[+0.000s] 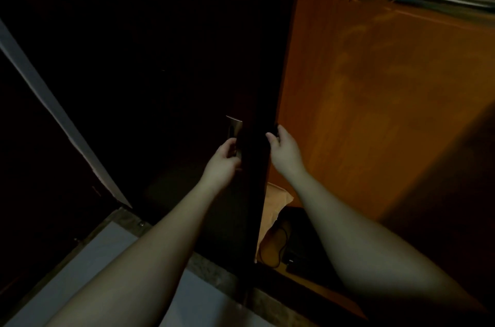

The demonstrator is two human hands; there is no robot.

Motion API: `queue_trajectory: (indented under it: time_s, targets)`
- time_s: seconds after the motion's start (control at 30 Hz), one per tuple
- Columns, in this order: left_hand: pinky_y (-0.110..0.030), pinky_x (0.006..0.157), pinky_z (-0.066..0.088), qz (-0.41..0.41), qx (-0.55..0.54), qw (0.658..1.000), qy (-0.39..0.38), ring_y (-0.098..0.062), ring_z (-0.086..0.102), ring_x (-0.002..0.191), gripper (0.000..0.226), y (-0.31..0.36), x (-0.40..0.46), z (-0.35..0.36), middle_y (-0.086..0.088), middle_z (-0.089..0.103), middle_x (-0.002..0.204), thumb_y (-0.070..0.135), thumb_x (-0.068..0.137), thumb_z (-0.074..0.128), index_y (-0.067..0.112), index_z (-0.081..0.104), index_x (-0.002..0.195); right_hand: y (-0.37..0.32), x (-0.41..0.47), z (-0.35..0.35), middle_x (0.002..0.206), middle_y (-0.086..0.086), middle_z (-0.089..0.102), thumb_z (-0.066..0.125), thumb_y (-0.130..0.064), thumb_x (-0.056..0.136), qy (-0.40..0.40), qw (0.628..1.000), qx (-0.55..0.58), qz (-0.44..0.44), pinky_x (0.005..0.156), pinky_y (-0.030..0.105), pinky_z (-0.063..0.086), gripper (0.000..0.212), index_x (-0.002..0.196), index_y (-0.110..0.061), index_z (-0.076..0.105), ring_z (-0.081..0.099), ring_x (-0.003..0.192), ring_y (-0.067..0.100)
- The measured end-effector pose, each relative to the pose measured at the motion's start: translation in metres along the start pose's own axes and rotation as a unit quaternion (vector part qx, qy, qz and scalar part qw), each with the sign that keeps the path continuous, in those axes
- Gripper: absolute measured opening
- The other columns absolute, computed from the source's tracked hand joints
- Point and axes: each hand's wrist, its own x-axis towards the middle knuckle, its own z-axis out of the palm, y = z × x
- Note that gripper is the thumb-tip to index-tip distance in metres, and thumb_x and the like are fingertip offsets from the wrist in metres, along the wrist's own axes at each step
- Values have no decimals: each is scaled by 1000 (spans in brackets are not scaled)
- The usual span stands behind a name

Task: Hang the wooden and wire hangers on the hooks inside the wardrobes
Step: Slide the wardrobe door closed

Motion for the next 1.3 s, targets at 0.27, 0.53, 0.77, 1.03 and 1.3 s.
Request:
queue_trajectory:
  time_s: [0.27, 0.53, 0.77, 1.03, 1.3]
  targets:
    - [-19, 80, 47, -7, -5, 1000, -12, 4, 55, 100, 60, -4, -3, 8, 3, 46, 147, 13, 96, 55, 33, 35, 148, 22, -12, -30, 150, 5, 43, 40, -43, 102, -4, 1000, -5, 10, 113, 45, 36, 58, 150, -13, 33, 40, 138, 21]
    - [-23, 82, 49, -12, -8, 1000, -27, -2, 60, 103, 60, -2, -13, 27, 2, 50, 142, 11, 96, 54, 33, 35, 149, 39, -33, -68, 150, 4, 42, 39, -35, 104, -3, 1000, 23, 3, 112, 31, 35, 51, 150, -12, 33, 40, 138, 19]
    - [-24, 84, 51, -21, -36, 998, -46, -4, 62, 105, 60, -1, -22, 44, 3, 52, 141, 12, 94, 56, 33, 38, 147, 58, -47, -98, 159, 7, 26, 37, -39, 105, 9, 999, 24, 37, 120, 42, 24, 60, 154, -9, 20, 25, 146, 23]
    - [-23, 84, 51, -11, -39, 995, -86, -10, 60, 113, 59, 6, -37, 70, 3, 51, 141, 10, 95, 53, 29, 37, 148, 74, -67, -129, 160, 6, 24, 37, -37, 105, 34, 997, 37, 60, 118, 35, 21, 58, 154, -10, 20, 23, 147, 22]
    - [-25, 86, 51, -11, -44, 991, -123, -5, 61, 110, 54, 12, -49, 93, 5, 55, 135, 8, 95, 51, 27, 42, 145, 88, -84, -161, 158, 8, 28, 36, -33, 105, 53, 995, 36, 71, 110, 26, 23, 56, 153, -8, 21, 26, 145, 22]
